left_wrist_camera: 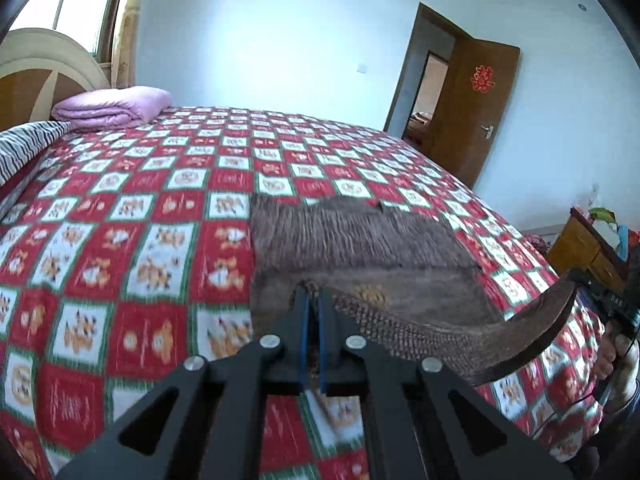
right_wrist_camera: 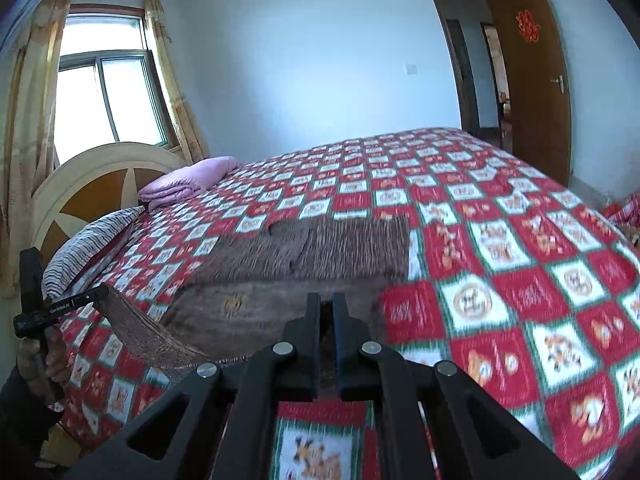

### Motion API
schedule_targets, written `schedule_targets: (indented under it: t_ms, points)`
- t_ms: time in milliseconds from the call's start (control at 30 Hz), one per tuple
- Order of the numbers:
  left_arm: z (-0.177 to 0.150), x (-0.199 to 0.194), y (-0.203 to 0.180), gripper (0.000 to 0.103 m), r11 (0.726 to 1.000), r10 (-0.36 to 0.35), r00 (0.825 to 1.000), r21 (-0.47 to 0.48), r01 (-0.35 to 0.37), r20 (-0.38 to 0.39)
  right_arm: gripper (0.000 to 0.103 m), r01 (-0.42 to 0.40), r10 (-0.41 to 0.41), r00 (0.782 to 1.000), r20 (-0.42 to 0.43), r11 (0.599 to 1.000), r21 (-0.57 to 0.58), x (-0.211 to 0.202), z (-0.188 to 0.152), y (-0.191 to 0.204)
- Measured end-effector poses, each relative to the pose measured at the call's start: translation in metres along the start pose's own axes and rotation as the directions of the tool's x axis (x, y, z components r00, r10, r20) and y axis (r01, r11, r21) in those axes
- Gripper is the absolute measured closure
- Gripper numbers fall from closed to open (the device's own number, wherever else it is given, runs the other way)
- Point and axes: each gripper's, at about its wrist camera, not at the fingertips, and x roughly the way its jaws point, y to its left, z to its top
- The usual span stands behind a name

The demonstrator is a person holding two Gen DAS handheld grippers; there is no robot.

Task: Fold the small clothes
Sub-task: 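Close both tools on the ribbed hem and lift it, then fold the held hem up over the body toward the collar with both tools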

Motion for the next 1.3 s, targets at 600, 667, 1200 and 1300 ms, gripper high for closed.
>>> schedule_targets:
  t_ms: [600, 667, 1200, 1300]
  points:
    - [0.103, 0.099, -0.004, 0.1, 0.997, 0.074, 0.996, 0.009, -0.075, 0.043, 0.099, 0.065, -0.064, 0.998, 0.025, 0.998, -0.023, 0.104, 0.116, -0.029]
    - [0.11, 0.125, -0.004, 0.1, 0.996, 0.088, 0.996, 0.015, -0.088, 0.021, 0.099, 0.074, -0.074, 0.997, 0.006, 0.997, -0.017, 0.123, 0.123, -0.033]
    - [0.07, 0.237, 0.014, 0.072, 0.966, 0.258, 0.949, 0.066, -0.25, -0.179, 0.064, 0.204, -0.209, 0.933, -0.292, 0.978, -0.05, 0.312, 0.098, -0.085]
    - [0.061, 0.221, 0.008, 0.053, 0.952, 0.285, 0.951, 0.146, -0.268, -0.117, 0.043, 0.148, -0.18, 0.943, -0.281, 0.98, -0.13, 0.295, 0.087, -0.07]
